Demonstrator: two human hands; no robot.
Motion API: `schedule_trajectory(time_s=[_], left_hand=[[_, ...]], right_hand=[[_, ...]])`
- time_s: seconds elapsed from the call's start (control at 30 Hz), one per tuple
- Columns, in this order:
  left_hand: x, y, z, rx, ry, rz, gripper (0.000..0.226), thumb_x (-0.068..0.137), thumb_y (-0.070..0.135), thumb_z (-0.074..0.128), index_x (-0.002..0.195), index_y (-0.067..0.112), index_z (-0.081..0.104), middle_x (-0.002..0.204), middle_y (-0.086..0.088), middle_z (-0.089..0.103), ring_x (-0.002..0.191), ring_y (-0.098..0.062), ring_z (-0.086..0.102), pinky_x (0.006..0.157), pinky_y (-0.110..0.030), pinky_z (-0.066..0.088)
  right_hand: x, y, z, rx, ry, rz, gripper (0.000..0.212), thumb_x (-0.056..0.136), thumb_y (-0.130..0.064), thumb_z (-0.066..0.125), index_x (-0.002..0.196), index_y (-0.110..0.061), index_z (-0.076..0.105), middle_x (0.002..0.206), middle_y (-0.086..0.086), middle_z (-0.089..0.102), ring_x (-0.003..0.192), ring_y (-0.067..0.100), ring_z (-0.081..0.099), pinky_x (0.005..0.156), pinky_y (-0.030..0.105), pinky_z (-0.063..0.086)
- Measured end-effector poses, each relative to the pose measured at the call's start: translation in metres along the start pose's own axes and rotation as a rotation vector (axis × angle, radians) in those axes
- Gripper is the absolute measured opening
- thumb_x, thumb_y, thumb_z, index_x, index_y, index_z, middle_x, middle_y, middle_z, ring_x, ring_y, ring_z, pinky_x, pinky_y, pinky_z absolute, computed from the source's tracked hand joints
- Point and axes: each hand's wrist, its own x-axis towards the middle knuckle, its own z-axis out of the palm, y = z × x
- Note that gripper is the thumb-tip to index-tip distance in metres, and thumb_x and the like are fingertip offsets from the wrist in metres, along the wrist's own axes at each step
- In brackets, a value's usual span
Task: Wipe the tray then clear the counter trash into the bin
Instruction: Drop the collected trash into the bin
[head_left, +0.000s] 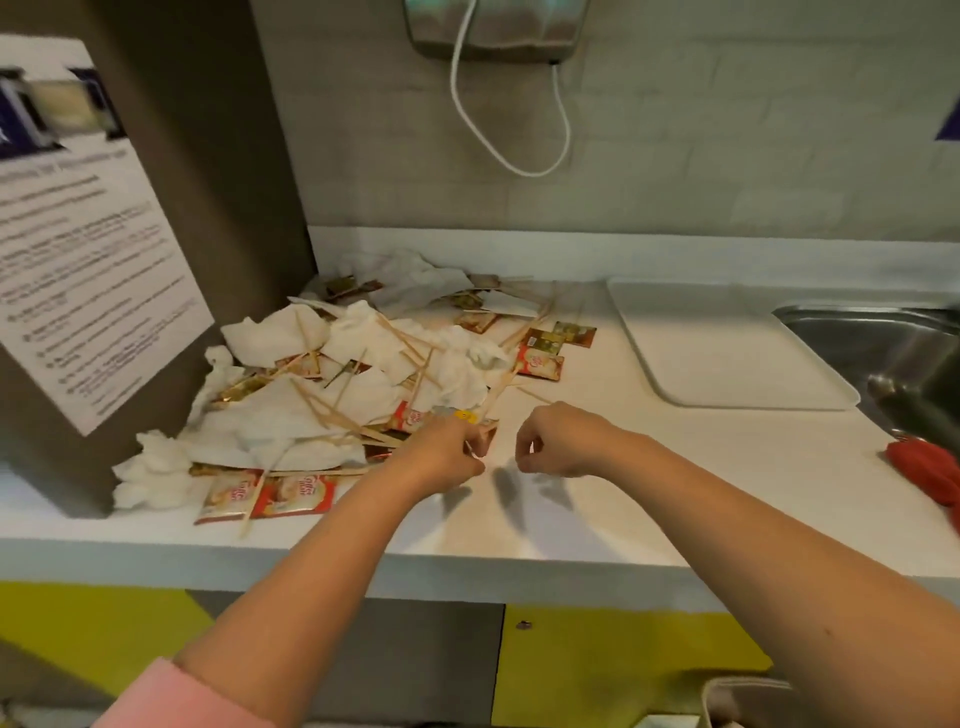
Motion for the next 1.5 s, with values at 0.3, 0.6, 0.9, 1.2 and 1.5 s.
schedule_trajectory(time_s=[0.3, 0.6, 0.9, 1.2, 1.5], left_hand=[[0.019, -0.073, -0.035, 0.063, 0.130, -0.143, 0.029, 0.082, 0.000, 0.054, 0.099, 0.017, 0.069, 0.110, -0.003, 0.065, 0.101, -0.019, 0.058, 0.083, -0.024, 0.046], [0.032, -0.091, -0.038, 0.069, 0.056, -0.114, 0.026, 0.084, 0.003, 0.059, 0.105, 0.016, 0.066, 0.113, -0.003, 0.061, 0.104, -0.019, 0.058, 0.086, -0.024, 0.045], [0.045, -0.087, -0.043, 0.027, 0.017, -0.094, 0.018, 0.090, 0.013, 0.056, 0.099, 0.011, 0.071, 0.102, -0.004, 0.067, 0.098, -0.019, 0.061, 0.081, -0.026, 0.048], [0.070, -0.071, -0.057, -0.246, 0.248, -0.084, 0.020, 0.095, 0.017, 0.048, 0.094, 0.013, 0.068, 0.087, 0.004, 0.062, 0.074, -0.013, 0.057, 0.063, -0.024, 0.046], [0.075, -0.027, -0.035, -0.811, -0.015, -0.121, 0.049, 0.095, 0.054, 0.034, 0.106, 0.016, 0.062, 0.097, -0.002, 0.061, 0.076, -0.018, 0.056, 0.061, -0.028, 0.046]], right_hand=[[0.065, -0.064, 0.031, 0.057, 0.096, -0.284, 0.026, 0.082, -0.031, 0.066, 0.099, -0.012, 0.063, 0.095, 0.002, 0.040, 0.085, 0.020, 0.045, 0.069, 0.028, 0.039], [0.083, -0.063, 0.032, -0.110, 0.026, -0.280, 0.027, 0.090, -0.026, 0.052, 0.064, -0.020, 0.049, 0.088, 0.006, 0.045, 0.086, 0.025, 0.047, 0.053, 0.026, 0.028], [0.074, -0.038, 0.014, -0.121, -0.159, -0.213, 0.017, 0.099, -0.028, 0.039, 0.112, -0.019, 0.045, 0.109, 0.009, 0.055, 0.086, 0.025, 0.046, 0.072, 0.032, 0.034], [0.066, 0.000, -0.012, 0.204, -0.052, -0.120, 0.008, 0.098, -0.012, 0.033, 0.097, -0.017, 0.039, 0.087, 0.003, 0.050, 0.079, 0.021, 0.043, 0.071, 0.033, 0.035], [0.079, -0.008, -0.019, 0.710, 0.237, -0.057, 0.013, 0.100, -0.010, 0.035, 0.103, -0.012, 0.048, 0.071, -0.001, 0.053, 0.063, 0.011, 0.044, 0.057, 0.024, 0.036]])
